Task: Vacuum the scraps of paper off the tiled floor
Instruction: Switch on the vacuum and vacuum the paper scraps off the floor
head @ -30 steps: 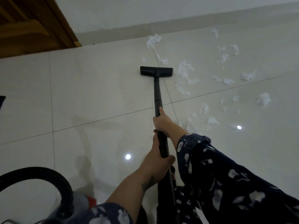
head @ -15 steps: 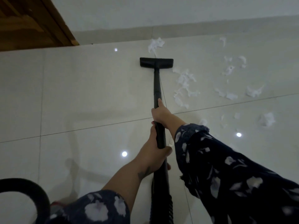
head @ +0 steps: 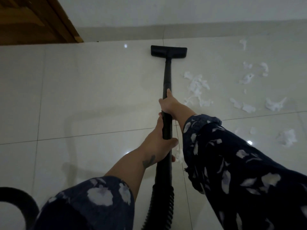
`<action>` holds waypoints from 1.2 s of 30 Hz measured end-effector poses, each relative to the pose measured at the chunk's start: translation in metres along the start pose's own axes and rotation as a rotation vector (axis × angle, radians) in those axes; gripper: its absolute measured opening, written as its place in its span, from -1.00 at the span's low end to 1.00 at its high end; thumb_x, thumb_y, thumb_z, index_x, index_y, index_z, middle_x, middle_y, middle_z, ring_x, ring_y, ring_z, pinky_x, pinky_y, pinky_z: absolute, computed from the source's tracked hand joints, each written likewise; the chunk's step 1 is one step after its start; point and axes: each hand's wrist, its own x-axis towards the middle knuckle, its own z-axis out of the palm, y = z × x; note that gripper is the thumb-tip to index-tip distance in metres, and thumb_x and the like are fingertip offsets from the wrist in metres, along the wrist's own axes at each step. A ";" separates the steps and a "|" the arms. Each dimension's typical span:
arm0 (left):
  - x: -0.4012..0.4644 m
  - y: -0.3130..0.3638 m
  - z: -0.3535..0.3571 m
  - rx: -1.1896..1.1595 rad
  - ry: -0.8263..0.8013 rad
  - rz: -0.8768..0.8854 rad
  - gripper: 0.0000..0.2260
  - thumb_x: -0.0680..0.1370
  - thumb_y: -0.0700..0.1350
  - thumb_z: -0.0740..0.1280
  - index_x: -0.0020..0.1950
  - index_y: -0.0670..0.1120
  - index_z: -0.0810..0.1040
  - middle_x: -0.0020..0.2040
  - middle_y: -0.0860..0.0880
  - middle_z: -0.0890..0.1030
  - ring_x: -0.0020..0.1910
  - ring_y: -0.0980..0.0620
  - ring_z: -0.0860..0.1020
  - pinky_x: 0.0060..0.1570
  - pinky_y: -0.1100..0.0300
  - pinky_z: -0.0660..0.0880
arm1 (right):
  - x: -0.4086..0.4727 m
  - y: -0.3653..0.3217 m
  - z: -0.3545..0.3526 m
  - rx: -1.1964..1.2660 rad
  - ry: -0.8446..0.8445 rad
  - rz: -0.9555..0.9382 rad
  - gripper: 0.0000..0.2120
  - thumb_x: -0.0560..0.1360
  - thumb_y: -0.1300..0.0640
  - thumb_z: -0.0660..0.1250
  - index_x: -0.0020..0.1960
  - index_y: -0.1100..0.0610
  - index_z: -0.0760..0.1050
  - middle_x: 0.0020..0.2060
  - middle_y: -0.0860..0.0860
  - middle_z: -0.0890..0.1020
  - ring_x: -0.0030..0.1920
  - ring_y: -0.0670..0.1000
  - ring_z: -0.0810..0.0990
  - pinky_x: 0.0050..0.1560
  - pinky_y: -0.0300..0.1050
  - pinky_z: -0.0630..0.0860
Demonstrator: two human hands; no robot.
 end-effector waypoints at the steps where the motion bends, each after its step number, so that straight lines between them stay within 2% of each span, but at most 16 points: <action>1: 0.005 0.002 -0.002 0.005 -0.006 0.003 -0.17 0.59 -0.19 0.34 0.57 0.32 -0.15 0.20 -0.13 0.52 -0.44 -0.03 0.64 -0.45 0.18 0.57 | 0.006 -0.003 -0.001 -0.032 0.007 -0.004 -0.38 0.59 0.17 0.10 0.55 -0.02 -0.11 0.43 0.21 0.30 -0.13 0.04 0.41 0.14 0.06 0.50; 3: 0.012 0.006 -0.006 0.020 -0.007 -0.006 -0.18 0.60 -0.16 0.33 0.56 0.36 -0.15 0.17 -0.13 0.54 -0.44 -0.02 0.64 -0.42 0.16 0.58 | 0.016 -0.008 -0.003 -0.068 0.007 -0.006 -0.37 0.58 0.17 0.10 0.55 -0.01 -0.13 0.44 0.22 0.28 0.00 0.08 0.36 0.26 0.13 0.43; 5: 0.018 0.009 -0.009 0.027 0.004 -0.015 -0.20 0.60 -0.14 0.32 0.55 0.38 -0.14 0.13 -0.16 0.56 -0.47 0.00 0.63 -0.42 0.17 0.58 | 0.022 -0.013 -0.004 -0.087 -0.003 -0.008 -0.36 0.59 0.17 0.10 0.55 0.00 -0.15 0.45 0.23 0.26 0.05 0.09 0.32 0.28 0.14 0.41; 8: 0.027 0.012 -0.013 0.023 0.009 -0.002 -0.20 0.59 -0.15 0.35 0.54 0.40 -0.10 0.21 -0.13 0.53 -0.44 -0.02 0.64 -0.42 0.16 0.58 | 0.031 -0.019 -0.006 -0.115 -0.013 -0.012 -0.37 0.60 0.16 0.08 0.55 0.02 -0.16 0.46 0.23 0.25 0.01 0.09 0.33 0.29 0.14 0.40; 11: 0.037 0.013 -0.017 0.038 0.016 -0.004 -0.23 0.58 -0.10 0.36 0.53 0.39 -0.05 0.26 -0.16 0.50 -0.43 -0.06 0.65 -0.44 0.17 0.57 | 0.039 -0.023 -0.007 -0.132 -0.012 -0.016 -0.38 0.61 0.14 0.08 0.56 0.03 -0.17 0.45 0.23 0.26 -0.21 0.00 0.34 0.30 0.11 0.40; 14: 0.042 0.014 -0.017 0.045 0.016 0.003 -0.27 0.60 -0.07 0.34 0.54 0.38 -0.06 0.14 -0.19 0.55 -0.43 -0.06 0.63 -0.42 0.16 0.57 | 0.043 -0.022 -0.007 -0.100 -0.002 -0.022 -0.38 0.61 0.14 0.09 0.55 0.01 -0.17 0.45 0.23 0.26 -0.07 0.08 0.38 0.30 0.15 0.43; 17: 0.043 0.014 -0.015 0.049 0.019 0.029 -0.32 0.63 -0.06 0.29 0.55 0.35 -0.07 0.09 -0.24 0.57 -0.40 -0.09 0.63 -0.41 0.15 0.58 | 0.041 -0.021 -0.009 -0.065 0.009 -0.032 -0.38 0.60 0.16 0.09 0.55 0.02 -0.16 0.46 0.23 0.24 -0.15 0.03 0.36 0.30 0.14 0.42; 19: 0.043 0.014 -0.011 0.062 0.021 0.054 -0.36 0.64 -0.05 0.24 0.57 0.30 -0.07 0.10 -0.24 0.58 -0.30 -0.15 0.66 -0.36 0.10 0.64 | 0.038 -0.019 -0.011 -0.086 0.020 -0.029 -0.39 0.61 0.18 0.07 0.56 0.04 -0.15 0.45 0.24 0.25 -0.01 0.09 0.33 0.33 0.18 0.41; 20: 0.042 0.013 -0.008 0.073 0.023 0.071 -0.37 0.65 -0.03 0.22 0.58 0.27 -0.07 0.14 -0.21 0.58 -0.23 -0.13 0.68 -0.31 0.14 0.66 | 0.036 -0.017 -0.012 -0.098 0.032 -0.027 -0.40 0.61 0.18 0.06 0.56 0.05 -0.15 0.44 0.26 0.27 0.04 0.08 0.33 0.32 0.21 0.41; 23: 0.036 0.007 0.002 0.107 0.022 0.130 -0.37 0.66 0.00 0.20 0.61 0.22 -0.10 0.32 -0.05 0.52 -0.10 0.14 0.58 -0.25 0.46 0.59 | 0.024 -0.007 -0.017 -0.107 0.078 -0.024 -0.41 0.60 0.17 0.07 0.56 0.06 -0.11 0.40 0.28 0.33 0.04 0.10 0.36 0.29 0.21 0.44; 24: 0.032 0.005 0.006 0.107 0.012 0.133 -0.35 0.66 0.00 0.22 0.61 0.23 -0.12 0.33 -0.01 0.51 -0.08 0.16 0.56 -0.23 0.47 0.58 | 0.019 -0.002 -0.018 -0.089 0.088 -0.018 -0.40 0.60 0.17 0.08 0.55 0.05 -0.10 0.39 0.27 0.34 0.03 0.10 0.37 0.28 0.20 0.45; 28: 0.011 0.003 0.021 0.114 -0.015 0.100 -0.33 0.67 0.01 0.23 0.60 0.26 -0.16 0.37 0.03 0.49 -0.14 0.21 0.56 -0.23 0.43 0.59 | -0.003 0.014 -0.025 -0.055 0.103 0.002 -0.41 0.61 0.16 0.09 0.55 0.03 -0.10 0.37 0.25 0.38 0.02 0.10 0.40 0.27 0.16 0.47; 31: -0.007 -0.001 0.034 0.132 -0.025 0.096 -0.33 0.67 -0.02 0.22 0.60 0.25 -0.16 0.54 0.06 0.31 -0.26 0.30 0.54 -0.38 0.53 0.51 | -0.024 0.028 -0.028 -0.031 0.124 0.016 -0.41 0.60 0.15 0.10 0.55 0.03 -0.08 0.37 0.24 0.38 0.02 0.09 0.40 0.28 0.16 0.47; 33: -0.020 -0.006 0.042 0.139 -0.037 0.097 -0.33 0.68 -0.04 0.21 0.60 0.26 -0.17 0.57 0.08 0.24 -0.36 0.38 0.54 -0.40 0.56 0.47 | -0.039 0.038 -0.025 0.009 0.139 0.022 -0.41 0.60 0.15 0.11 0.55 0.02 -0.06 0.38 0.23 0.37 0.03 0.09 0.40 0.27 0.17 0.48; 36: -0.046 -0.019 0.053 0.158 -0.067 0.106 -0.32 0.68 -0.05 0.20 0.59 0.28 -0.20 0.59 0.08 0.20 -0.41 0.47 0.52 -0.39 0.57 0.46 | -0.063 0.051 -0.019 -0.043 0.163 0.110 -0.36 0.60 0.10 0.11 0.55 -0.05 -0.16 0.33 0.19 0.42 0.11 0.15 0.54 0.23 0.14 0.51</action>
